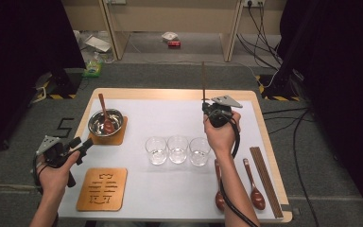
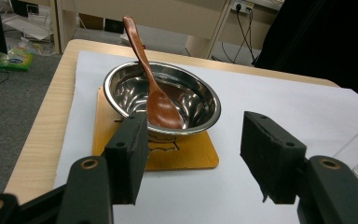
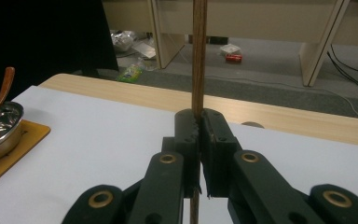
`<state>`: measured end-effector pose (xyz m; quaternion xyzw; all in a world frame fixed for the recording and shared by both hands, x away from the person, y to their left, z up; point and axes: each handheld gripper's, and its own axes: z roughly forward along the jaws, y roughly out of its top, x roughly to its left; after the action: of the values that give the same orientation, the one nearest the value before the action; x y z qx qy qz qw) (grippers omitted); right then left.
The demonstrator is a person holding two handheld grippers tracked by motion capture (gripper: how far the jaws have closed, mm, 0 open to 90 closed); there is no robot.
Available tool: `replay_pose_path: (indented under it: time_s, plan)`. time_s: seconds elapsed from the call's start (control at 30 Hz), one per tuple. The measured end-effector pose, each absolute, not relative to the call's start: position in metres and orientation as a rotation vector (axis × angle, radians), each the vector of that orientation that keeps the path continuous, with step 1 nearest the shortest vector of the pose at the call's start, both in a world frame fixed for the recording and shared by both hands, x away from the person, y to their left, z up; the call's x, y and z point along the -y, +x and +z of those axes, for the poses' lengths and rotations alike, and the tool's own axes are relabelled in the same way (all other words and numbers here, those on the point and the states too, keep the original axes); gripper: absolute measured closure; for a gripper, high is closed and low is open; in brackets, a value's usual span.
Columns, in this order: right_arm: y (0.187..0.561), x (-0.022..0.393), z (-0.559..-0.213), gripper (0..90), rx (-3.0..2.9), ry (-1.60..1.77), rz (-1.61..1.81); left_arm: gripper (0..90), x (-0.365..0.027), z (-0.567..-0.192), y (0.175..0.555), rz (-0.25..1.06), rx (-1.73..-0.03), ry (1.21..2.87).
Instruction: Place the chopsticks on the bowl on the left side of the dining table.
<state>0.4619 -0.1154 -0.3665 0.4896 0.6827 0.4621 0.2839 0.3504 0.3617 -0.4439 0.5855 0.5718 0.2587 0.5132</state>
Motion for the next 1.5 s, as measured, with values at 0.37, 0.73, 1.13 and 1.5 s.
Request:
replay_pose_path:
  time_s: [0.37,0.73,1.13,1.5]
  plan:
    - [0.462,0.106,-0.366,86.1,-1.840,1.298,1.260,41.2,-0.349,-0.439,0.356,0.616,-1.342,1.428]
    - [0.465,0.090,-0.364,86.1,-1.861,1.275,1.274,41.1,-0.334,-0.416,0.375,0.644,-1.271,1.451]
    - [0.465,0.078,-0.362,86.1,-1.875,1.261,1.289,40.8,-0.303,-0.384,0.402,0.592,-1.170,1.464]
    - [0.466,0.073,-0.362,86.1,-1.885,1.248,1.292,40.7,-0.269,-0.362,0.430,0.531,-1.104,1.472]
